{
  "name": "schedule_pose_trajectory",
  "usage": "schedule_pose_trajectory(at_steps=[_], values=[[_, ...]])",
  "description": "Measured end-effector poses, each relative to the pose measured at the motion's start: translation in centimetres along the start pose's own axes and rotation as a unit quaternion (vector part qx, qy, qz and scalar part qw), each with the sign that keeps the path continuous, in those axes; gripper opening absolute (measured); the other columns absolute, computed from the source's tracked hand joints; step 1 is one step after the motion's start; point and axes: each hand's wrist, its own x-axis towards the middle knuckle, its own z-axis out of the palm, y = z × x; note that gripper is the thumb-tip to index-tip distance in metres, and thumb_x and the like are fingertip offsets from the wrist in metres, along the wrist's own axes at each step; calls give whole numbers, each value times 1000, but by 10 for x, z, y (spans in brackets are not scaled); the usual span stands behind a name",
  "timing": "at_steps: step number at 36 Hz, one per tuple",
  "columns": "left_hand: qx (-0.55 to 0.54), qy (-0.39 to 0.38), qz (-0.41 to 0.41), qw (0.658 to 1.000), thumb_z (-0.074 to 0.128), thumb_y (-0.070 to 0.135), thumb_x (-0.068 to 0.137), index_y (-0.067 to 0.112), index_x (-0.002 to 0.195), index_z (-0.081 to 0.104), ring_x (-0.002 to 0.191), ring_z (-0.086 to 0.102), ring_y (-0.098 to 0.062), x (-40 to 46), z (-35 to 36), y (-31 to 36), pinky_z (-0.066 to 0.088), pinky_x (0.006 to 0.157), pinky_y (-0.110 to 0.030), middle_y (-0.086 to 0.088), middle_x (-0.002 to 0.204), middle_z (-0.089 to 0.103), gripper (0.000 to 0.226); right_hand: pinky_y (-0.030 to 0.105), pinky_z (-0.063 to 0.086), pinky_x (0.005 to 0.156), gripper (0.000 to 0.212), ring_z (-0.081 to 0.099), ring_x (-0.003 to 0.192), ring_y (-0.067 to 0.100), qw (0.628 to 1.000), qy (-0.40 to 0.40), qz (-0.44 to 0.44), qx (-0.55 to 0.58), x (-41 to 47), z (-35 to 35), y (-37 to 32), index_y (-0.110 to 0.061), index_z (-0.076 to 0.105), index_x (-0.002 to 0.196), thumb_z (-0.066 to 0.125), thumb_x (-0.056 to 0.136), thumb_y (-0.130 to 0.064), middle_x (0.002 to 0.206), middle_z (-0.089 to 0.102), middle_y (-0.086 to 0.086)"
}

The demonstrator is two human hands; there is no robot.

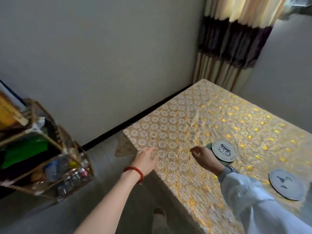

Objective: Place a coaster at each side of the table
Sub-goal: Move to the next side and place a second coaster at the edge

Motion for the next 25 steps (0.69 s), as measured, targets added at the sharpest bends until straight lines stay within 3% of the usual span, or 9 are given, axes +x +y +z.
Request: schedule_pose_trajectory(at_steps=[4,8,11,14,21,25], values=[[47,-58,15,997,42,33,90,21,133,38,126,41,-22,66,-10,-2,35,106,-36,-6,142,38,44,30,48,83,29,63,99,26,997,51,59,24,42,6,13,-2,58,113,40,92,-10,115,65,16],[96,-113,49,988,41,39,91,23,135,34,125,41,-22,120,0,10,39,104,-43,-4,145,34,47,29,48,79,31,63,97,25,989,77,127,27,62,3,36,-4,58,115,39,91,-8,118,64,14],[127,-162,97,974,41,37,91,22,136,31,130,35,-21,148,21,19,34,108,-40,-5,146,30,49,38,54,81,25,63,94,28,979,97,180,16,71,-5,57,-7,61,108,44,91,-13,110,67,15],[161,-195,138,958,44,37,89,24,136,29,130,33,-21,175,49,23,34,105,-40,-4,147,26,50,44,50,89,31,54,110,29,969,77,233,-40,83,-11,86,-11,55,118,47,87,-11,123,57,14],[254,-261,196,911,54,48,79,36,139,7,141,-6,-28,239,122,11,3,113,-55,-2,154,-6,78,47,43,97,63,29,131,27,944,7,247,-220,121,-20,145,-28,28,136,46,81,-4,148,28,5],[303,-298,208,881,58,60,71,41,137,-11,136,-23,-32,256,155,-4,-9,107,-61,-2,148,-26,97,54,23,109,80,9,141,26,923,-67,197,-324,146,-23,163,-35,3,141,44,81,-2,155,0,0]])
